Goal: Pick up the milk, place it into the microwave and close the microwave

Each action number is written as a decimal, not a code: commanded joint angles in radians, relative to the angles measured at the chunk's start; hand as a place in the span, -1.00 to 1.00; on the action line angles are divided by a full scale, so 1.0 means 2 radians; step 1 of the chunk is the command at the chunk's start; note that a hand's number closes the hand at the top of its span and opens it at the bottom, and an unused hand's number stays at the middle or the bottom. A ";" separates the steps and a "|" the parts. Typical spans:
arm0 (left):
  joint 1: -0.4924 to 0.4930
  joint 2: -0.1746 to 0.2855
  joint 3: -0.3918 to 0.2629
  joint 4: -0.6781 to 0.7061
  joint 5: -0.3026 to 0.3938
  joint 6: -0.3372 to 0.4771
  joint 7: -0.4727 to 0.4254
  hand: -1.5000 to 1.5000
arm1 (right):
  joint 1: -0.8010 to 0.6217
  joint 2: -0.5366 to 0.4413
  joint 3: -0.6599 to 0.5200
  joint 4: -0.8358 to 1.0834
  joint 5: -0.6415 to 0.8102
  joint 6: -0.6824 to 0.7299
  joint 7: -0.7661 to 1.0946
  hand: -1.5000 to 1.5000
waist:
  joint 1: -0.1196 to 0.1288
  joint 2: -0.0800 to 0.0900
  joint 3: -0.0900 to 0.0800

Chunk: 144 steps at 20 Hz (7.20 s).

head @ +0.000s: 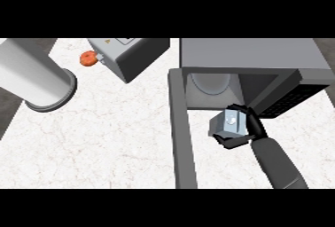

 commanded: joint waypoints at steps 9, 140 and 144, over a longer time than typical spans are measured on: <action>-0.028 0.019 0.067 0.016 0.059 -0.013 0.031 -1.00 | -0.030 0.029 0.032 -0.154 0.011 -0.029 0.146 1.00 | -0.011 -0.003 -0.001; -0.876 -0.002 -0.505 0.616 0.005 0.513 0.145 1.00 | 0.379 -0.104 -0.075 -0.717 -0.301 0.338 0.262 -1.00 | -0.115 0.021 -0.006; -0.901 -0.002 -0.493 0.626 0.051 0.515 0.134 1.00 | 0.366 -0.112 -0.076 -0.722 -0.321 0.346 0.271 -1.00 | -0.130 0.026 -0.005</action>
